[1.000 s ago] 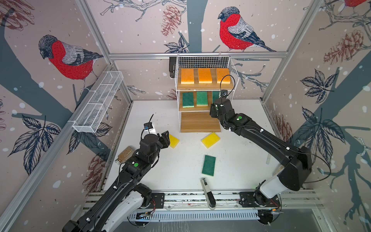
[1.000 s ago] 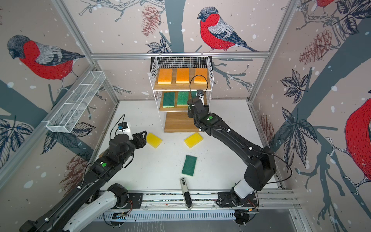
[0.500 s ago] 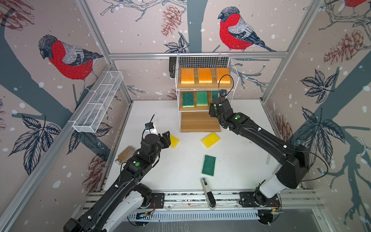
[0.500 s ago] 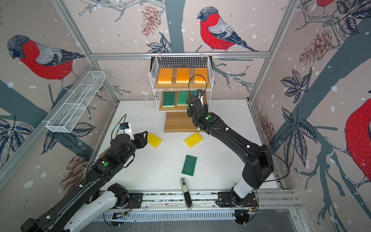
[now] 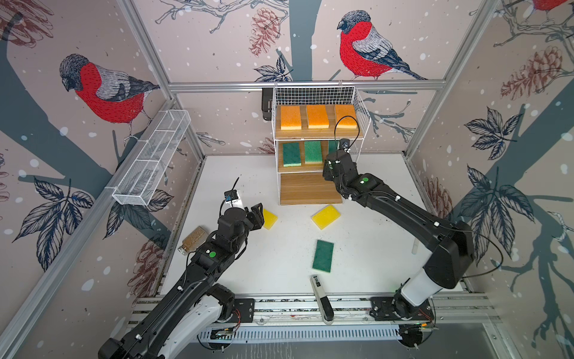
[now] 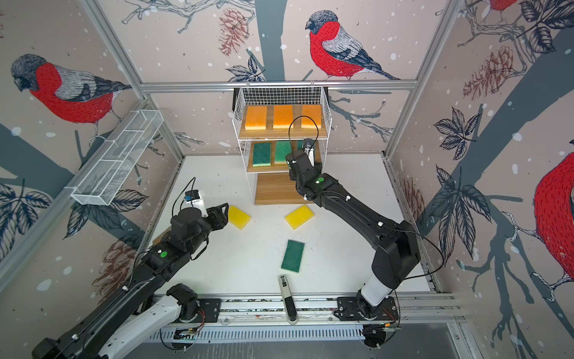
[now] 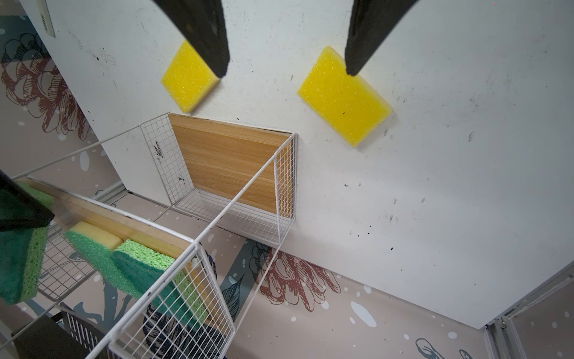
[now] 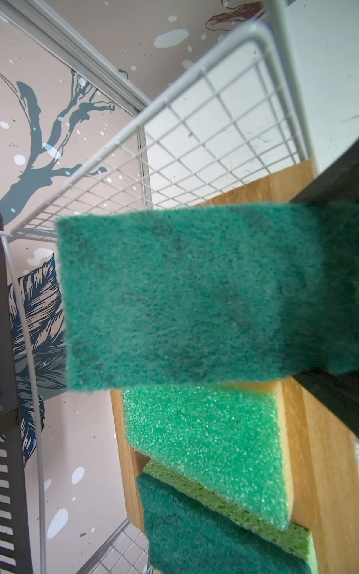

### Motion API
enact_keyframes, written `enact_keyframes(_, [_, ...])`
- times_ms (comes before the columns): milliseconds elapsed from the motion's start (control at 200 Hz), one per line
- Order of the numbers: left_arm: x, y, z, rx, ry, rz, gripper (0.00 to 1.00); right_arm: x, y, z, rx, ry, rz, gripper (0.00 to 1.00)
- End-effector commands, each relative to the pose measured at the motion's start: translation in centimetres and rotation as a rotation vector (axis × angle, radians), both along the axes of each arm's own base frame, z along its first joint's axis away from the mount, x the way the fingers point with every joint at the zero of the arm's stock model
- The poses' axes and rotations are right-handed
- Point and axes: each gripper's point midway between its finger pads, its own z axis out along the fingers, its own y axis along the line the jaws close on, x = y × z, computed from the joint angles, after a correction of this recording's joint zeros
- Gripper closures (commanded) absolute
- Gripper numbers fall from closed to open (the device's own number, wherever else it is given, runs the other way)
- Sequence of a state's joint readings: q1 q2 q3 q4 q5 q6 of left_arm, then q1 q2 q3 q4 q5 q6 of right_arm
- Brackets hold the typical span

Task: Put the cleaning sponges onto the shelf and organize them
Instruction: 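Lower the dark green sponge onto the middle shelf beside the bright green sponge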

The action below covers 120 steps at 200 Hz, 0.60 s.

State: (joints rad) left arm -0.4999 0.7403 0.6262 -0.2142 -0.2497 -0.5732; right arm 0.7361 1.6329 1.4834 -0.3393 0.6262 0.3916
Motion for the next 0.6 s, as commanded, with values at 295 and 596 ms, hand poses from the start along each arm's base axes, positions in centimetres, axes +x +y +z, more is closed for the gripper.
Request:
enact_keyframes(295, [0.2, -0.3, 0.9, -0.036, -0.034, -0.002, 0.39, -0.3, -0.7, 0.8, -0.029, -0.026, -0.044, 0.27])
enact_keyframes(596, [0.0, -0.2, 0.9, -0.047, -0.032, -0.001, 0.39, -0.6, -0.9, 1.8, -0.04, -0.053, -0.057, 0.23])
